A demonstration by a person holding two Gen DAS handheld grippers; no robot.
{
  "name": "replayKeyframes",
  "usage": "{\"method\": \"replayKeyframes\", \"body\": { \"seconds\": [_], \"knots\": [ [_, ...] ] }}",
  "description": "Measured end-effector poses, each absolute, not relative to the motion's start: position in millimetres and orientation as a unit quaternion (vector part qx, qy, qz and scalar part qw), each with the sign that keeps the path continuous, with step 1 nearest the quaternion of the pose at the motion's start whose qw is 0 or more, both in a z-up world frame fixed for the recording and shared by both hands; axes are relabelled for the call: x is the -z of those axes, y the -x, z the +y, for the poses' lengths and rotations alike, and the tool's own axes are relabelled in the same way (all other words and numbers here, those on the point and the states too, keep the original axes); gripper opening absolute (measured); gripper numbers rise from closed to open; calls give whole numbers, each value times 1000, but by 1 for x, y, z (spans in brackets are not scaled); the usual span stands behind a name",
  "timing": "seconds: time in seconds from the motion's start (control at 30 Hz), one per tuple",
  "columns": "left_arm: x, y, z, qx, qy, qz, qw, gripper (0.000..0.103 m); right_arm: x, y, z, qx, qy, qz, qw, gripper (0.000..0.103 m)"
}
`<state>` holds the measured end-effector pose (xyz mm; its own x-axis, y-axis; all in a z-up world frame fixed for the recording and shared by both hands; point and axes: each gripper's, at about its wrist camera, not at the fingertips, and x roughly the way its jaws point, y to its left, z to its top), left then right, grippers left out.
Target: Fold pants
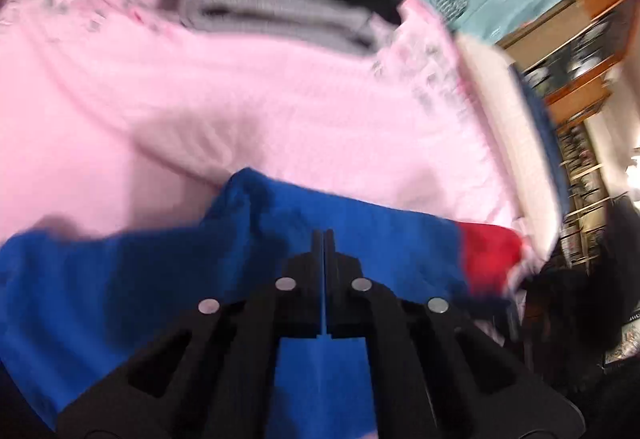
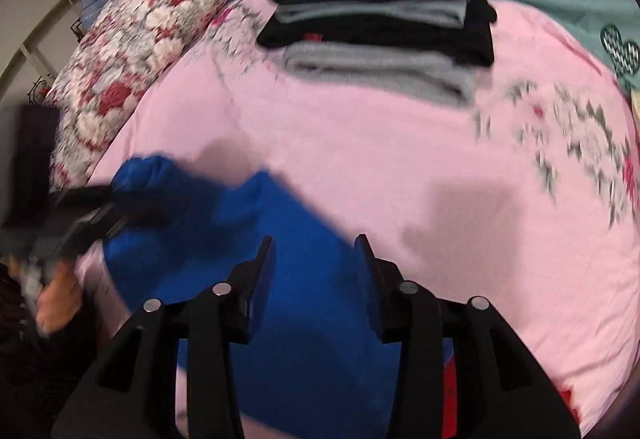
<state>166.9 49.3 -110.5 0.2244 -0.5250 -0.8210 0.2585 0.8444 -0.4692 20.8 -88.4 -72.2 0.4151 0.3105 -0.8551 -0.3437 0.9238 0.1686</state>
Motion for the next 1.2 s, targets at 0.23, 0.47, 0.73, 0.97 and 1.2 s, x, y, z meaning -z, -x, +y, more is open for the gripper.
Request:
{"method": "replayKeyframes", "body": {
  "seconds": [0.23, 0.47, 0.73, 0.97, 1.2],
  "knots": [
    [139, -180, 41, 227, 87, 586, 773, 3, 114, 34, -59, -241, 5, 513, 824, 4],
    [131, -178, 42, 229, 80, 574, 782, 3, 136, 29, -46, -220, -12, 537, 814, 9],
    [94, -97, 84, 237, 110, 540, 800, 3, 66, 96, -236, -18, -181, 406, 896, 72],
    [131, -53, 88, 227, 114, 564, 785, 4, 112, 136, -364, 50, -378, 400, 834, 72],
    [129, -48, 97, 220, 130, 560, 788, 5, 150, 104, -379, 6, -467, 438, 769, 75]
  ]
}}
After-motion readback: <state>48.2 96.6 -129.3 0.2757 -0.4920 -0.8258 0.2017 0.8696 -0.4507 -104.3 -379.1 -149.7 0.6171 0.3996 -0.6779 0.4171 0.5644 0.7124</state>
